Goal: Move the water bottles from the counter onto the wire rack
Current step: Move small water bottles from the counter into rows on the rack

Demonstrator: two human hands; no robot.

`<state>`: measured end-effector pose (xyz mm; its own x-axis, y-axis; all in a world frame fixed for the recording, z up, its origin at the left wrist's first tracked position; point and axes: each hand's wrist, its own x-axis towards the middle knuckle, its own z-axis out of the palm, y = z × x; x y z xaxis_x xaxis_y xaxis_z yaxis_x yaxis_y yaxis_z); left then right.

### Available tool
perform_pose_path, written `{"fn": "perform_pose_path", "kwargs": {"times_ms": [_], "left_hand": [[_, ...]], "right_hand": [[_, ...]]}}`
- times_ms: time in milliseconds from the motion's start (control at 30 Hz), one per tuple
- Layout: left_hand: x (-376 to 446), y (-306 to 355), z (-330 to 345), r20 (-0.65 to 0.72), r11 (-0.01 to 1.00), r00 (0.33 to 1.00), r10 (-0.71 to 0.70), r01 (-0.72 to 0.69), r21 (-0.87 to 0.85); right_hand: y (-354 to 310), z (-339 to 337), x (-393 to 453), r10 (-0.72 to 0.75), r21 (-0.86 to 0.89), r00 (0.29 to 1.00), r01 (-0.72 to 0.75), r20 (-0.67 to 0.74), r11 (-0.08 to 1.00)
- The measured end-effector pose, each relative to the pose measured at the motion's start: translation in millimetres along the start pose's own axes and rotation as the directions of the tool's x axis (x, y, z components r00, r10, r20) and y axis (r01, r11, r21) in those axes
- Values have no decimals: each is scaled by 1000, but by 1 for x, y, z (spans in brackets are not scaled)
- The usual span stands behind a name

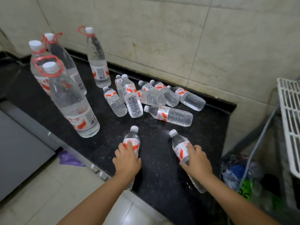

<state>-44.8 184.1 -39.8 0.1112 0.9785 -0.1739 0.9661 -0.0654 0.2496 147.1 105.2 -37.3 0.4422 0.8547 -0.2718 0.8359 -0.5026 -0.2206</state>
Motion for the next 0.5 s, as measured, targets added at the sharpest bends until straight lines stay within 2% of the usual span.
{"fn": "perform_pose_path", "kwargs": {"times_ms": [100, 167, 333, 500], "left_hand": [[13, 9, 7, 23, 998, 998, -51, 50, 48], [17, 10, 12, 21, 994, 998, -65, 63, 94], [22, 8, 13, 63, 991, 992, -111, 106, 80], [19, 8, 0, 136, 994, 985, -104, 106, -7]], "right_hand": [[-17, 0, 15, 140, -11, 990, -139, 32, 990], [-24, 3, 18, 177, -69, 984, -177, -10, 982], [-32, 10, 15, 175, -150, 980, -187, -95, 971], [-34, 2, 8, 153, -120, 984, -163, -91, 979]]}}
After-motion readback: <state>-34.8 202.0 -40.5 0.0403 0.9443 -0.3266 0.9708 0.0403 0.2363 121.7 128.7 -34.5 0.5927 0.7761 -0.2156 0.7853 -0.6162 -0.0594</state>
